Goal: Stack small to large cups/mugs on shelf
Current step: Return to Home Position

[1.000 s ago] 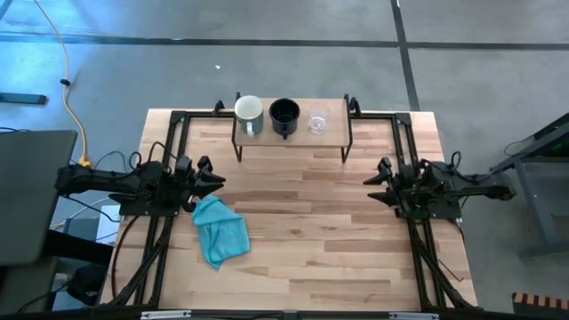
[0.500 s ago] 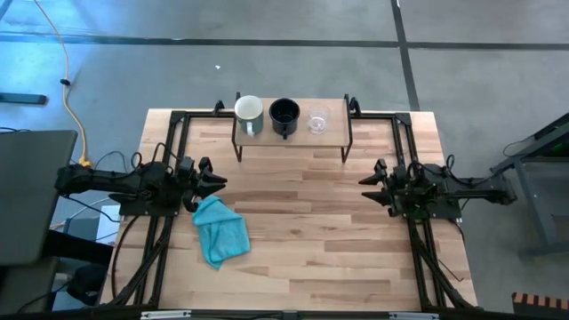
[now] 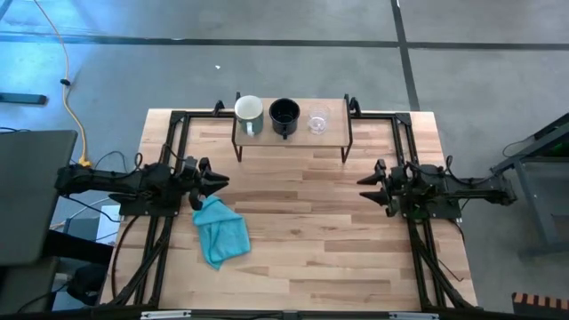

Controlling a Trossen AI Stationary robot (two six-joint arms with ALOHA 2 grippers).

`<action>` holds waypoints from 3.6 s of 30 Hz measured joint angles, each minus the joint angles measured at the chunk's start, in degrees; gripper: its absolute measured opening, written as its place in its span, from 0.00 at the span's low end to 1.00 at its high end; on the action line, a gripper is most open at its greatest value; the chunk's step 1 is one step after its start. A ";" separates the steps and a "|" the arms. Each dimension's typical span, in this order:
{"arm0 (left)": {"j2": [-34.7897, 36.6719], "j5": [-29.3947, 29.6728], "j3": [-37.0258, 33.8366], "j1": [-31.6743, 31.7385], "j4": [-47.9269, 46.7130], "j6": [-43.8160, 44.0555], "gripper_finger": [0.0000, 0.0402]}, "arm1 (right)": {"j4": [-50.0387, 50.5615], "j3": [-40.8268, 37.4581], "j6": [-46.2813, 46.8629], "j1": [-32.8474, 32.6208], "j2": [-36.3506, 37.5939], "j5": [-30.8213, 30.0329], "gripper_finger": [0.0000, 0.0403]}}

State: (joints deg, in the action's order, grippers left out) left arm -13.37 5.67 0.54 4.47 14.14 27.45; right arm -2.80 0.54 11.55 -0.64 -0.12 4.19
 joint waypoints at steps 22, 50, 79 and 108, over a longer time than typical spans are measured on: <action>-0.02 -9.92 0.07 0.00 9.04 -8.95 0.21 | 1.37 0.04 -0.13 0.00 -0.74 -5.31 0.44; 13.03 -24.09 0.04 0.00 5.37 -28.90 0.21 | -11.65 0.09 -15.54 -1.02 0.09 -2.02 0.44; 13.03 -22.60 0.04 0.00 5.30 -26.76 0.21 | -9.93 0.13 -15.06 -1.01 0.09 -1.78 0.44; 13.03 -22.58 0.04 0.00 5.21 -26.76 0.21 | -9.91 0.15 -15.02 -1.01 0.04 -1.80 0.44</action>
State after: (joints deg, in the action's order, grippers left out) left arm -0.34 -16.91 0.58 4.47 19.35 0.69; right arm -12.71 0.69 -3.46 -1.65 -0.08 2.39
